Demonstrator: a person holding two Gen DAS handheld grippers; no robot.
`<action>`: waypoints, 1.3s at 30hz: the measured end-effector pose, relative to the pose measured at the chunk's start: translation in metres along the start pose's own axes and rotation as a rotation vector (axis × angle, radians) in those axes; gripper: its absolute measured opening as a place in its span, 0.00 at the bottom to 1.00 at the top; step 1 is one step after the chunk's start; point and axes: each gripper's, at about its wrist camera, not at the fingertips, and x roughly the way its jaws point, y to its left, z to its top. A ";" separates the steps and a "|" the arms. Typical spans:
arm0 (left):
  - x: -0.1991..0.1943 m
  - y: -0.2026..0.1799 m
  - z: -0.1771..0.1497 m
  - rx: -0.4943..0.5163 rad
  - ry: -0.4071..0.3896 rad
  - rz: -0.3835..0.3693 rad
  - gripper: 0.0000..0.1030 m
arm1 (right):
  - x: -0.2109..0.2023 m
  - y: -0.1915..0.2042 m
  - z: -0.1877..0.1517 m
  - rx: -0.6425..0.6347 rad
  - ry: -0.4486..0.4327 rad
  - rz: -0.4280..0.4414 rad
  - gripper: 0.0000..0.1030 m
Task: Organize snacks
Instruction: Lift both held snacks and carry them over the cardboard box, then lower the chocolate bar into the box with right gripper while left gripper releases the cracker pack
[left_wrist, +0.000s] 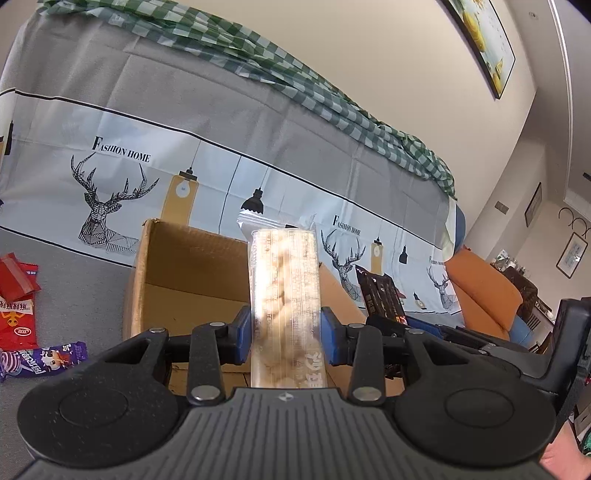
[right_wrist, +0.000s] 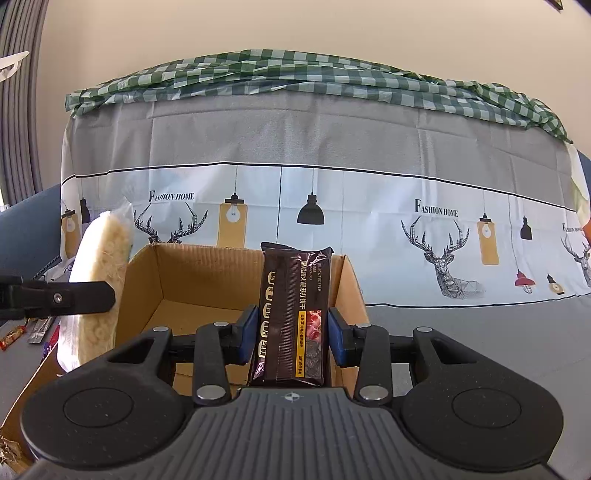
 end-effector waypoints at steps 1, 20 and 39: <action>0.000 0.000 0.000 0.000 0.001 0.001 0.40 | 0.001 0.001 0.000 0.000 0.002 0.000 0.40; 0.001 -0.003 -0.001 0.016 0.003 0.007 0.40 | 0.002 0.004 0.000 -0.020 -0.009 -0.012 0.40; 0.002 -0.008 -0.002 0.031 0.000 0.003 0.40 | 0.002 0.006 -0.002 -0.035 -0.015 -0.012 0.40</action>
